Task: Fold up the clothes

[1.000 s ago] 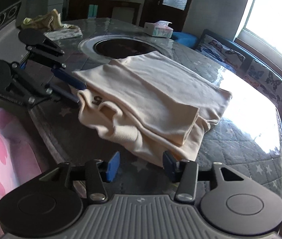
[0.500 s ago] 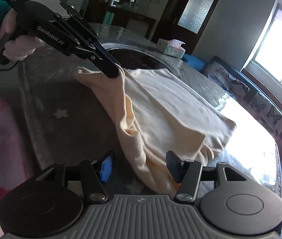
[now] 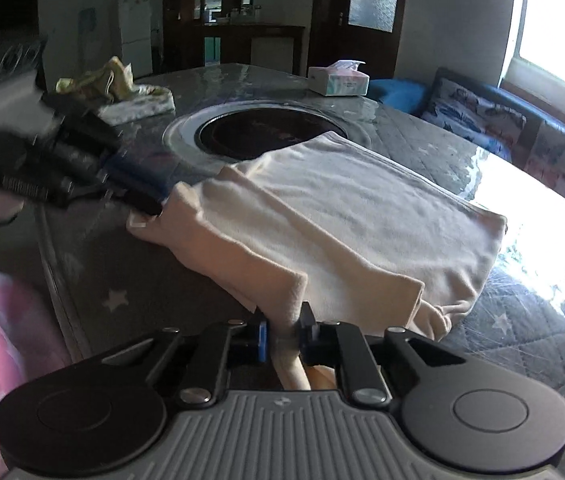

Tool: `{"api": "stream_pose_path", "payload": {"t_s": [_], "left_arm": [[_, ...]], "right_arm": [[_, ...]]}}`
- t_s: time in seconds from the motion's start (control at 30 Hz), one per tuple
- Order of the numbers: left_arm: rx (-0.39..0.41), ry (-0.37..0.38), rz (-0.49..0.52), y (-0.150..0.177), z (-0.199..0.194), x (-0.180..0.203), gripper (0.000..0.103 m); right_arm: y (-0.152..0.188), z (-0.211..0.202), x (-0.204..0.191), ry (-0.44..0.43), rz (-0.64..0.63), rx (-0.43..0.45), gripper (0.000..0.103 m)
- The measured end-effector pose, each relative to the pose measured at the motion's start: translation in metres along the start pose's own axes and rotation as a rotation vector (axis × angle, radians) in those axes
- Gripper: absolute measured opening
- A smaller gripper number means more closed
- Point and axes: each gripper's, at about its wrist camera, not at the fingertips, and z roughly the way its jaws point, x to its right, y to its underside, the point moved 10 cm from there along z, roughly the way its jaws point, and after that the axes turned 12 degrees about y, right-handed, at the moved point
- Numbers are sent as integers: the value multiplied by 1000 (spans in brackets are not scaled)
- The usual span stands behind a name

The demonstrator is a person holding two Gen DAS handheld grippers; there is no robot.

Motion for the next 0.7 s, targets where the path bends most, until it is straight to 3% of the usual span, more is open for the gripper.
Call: {"api": "stream_pose_path", "payload": {"t_s": [0.1,0.17,0.43,0.47,0.6,0.7], "left_arm": [[-5,-29,52,7,-3,3,38],[-9,-34,71,10,-2,5,44],[-53,-72,254,22,14,17,46],[-61,-80,278,24,17,17,45],[-74,-89,336,29,22,13,18],[-63,-78,329,26,18,11,7]], "right_arm": [[-4,-1,4,-10,26,-8,13],[-6,-1,6,-15,43,-15,13],[-12,1,10,-10,69,-23,13],[-13,1,10,-10,74,-22,13],[-9,2,8,13,56,-16,14],[-3,3,4,38,28,-11,15]]}}
